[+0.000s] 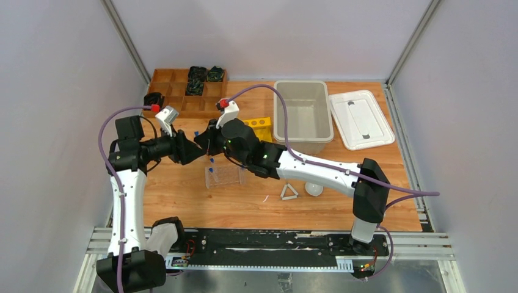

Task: Organize the chemistry lab equipment

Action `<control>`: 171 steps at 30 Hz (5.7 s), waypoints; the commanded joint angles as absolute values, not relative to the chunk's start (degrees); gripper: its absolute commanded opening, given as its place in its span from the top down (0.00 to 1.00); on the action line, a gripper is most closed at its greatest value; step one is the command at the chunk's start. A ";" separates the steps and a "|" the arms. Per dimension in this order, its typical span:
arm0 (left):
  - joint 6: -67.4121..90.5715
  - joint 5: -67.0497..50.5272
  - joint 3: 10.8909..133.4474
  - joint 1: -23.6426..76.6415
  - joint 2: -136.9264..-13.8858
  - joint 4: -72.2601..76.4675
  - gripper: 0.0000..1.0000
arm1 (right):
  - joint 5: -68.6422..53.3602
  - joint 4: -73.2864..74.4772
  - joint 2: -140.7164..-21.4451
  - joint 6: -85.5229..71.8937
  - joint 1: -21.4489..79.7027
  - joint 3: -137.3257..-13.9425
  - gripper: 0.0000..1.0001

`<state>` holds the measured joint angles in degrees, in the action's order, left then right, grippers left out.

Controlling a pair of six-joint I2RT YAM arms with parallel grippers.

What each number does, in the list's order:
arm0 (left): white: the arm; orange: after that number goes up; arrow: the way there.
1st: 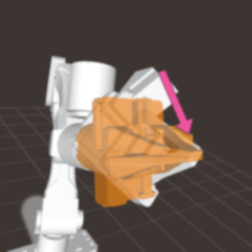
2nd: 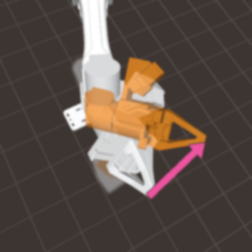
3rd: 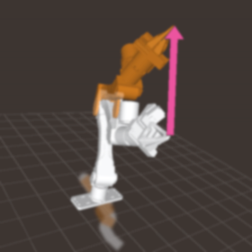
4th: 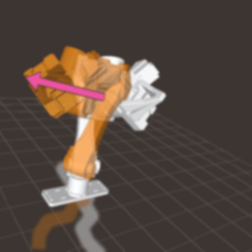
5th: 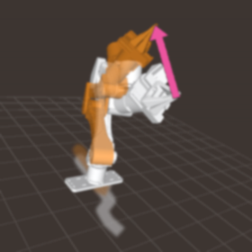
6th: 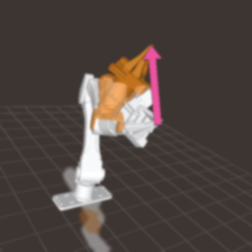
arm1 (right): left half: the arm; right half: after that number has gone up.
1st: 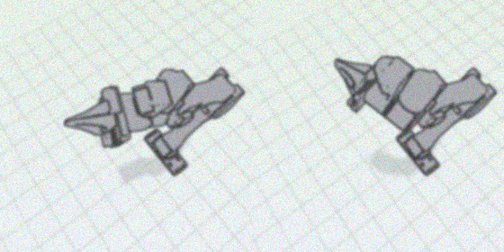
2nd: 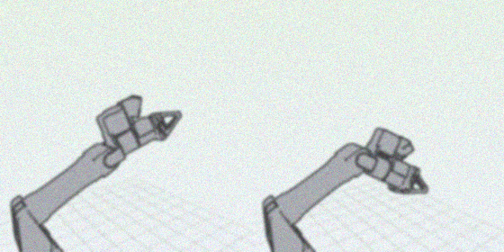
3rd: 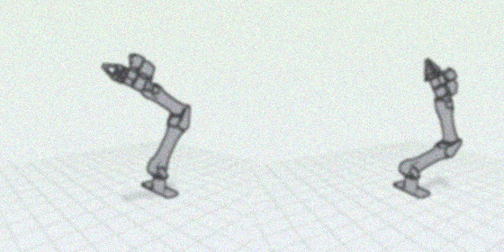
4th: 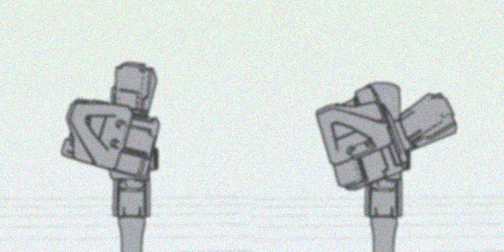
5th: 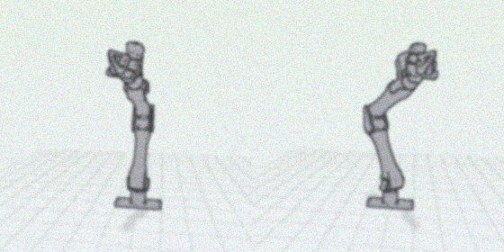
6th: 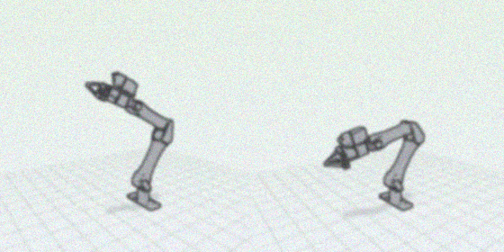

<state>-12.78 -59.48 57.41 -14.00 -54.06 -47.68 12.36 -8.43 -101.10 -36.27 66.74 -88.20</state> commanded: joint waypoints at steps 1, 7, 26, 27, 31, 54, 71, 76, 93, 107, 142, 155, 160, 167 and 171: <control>-12.43 -61.10 57.04 -13.57 -54.43 -47.84 0.45 | 15.58 -15.02 -100.58 -36.65 67.84 -88.26 1.00; -12.86 -60.82 57.10 -13.61 -54.79 -47.88 0.73 | 15.03 -17.50 -100.67 -36.72 68.09 -87.54 1.00; -19.71 -56.07 58.00 -13.18 -52.51 -47.90 0.95 | 1.36 15.91 -108.20 -33.86 62.41 -109.25 0.57; -19.65 -56.16 57.94 -13.16 -52.35 -47.90 0.95 | 1.20 15.97 -108.31 -33.80 62.36 -109.51 0.57; -19.61 -56.34 57.85 -13.02 -51.98 -47.90 0.95 | 0.93 16.08 -108.93 -33.49 62.23 -110.65 0.58; -17.20 -44.69 60.93 -12.81 -54.54 -48.16 0.00 | 10.12 5.64 -100.20 -22.65 61.43 -91.64 1.00; -15.38 -35.01 61.51 -12.88 -58.13 -48.16 0.00 | 11.84 -29.97 -104.69 -10.01 62.05 -67.73 1.00; -15.88 -34.14 61.22 -12.89 -58.18 -48.16 0.00 | 12.91 -29.79 -107.40 -9.69 62.37 -68.15 1.00; -16.44 -34.06 61.17 -12.89 -57.74 -48.16 0.00 | 14.74 -30.67 -109.76 -8.96 62.75 -65.22 1.00; -16.53 -34.46 61.24 -12.89 -57.57 -48.06 0.00 | 14.18 -30.11 -112.30 -8.81 64.07 -67.06 1.00; -15.52 -34.36 62.48 -12.91 -57.79 -47.99 0.00 | 20.15 4.16 -97.84 -33.26 60.16 -66.62 0.62; -15.30 -33.84 63.04 -12.90 -57.15 -48.00 0.00 | 15.74 13.23 -109.69 -33.84 59.88 -75.57 0.59; -15.47 -33.85 62.85 -12.92 -57.31 -47.99 0.00 | 14.68 13.20 -111.85 -33.38 59.43 -77.33 0.59; -15.64 -33.53 62.77 -12.89 -56.99 -48.03 0.00 | 15.32 14.92 -115.81 -33.14 58.80 -80.17 0.61; -15.60 -33.83 62.62 -12.87 -56.94 -48.05 0.00 | 16.48 15.91 -117.39 -33.28 58.07 -80.81 0.63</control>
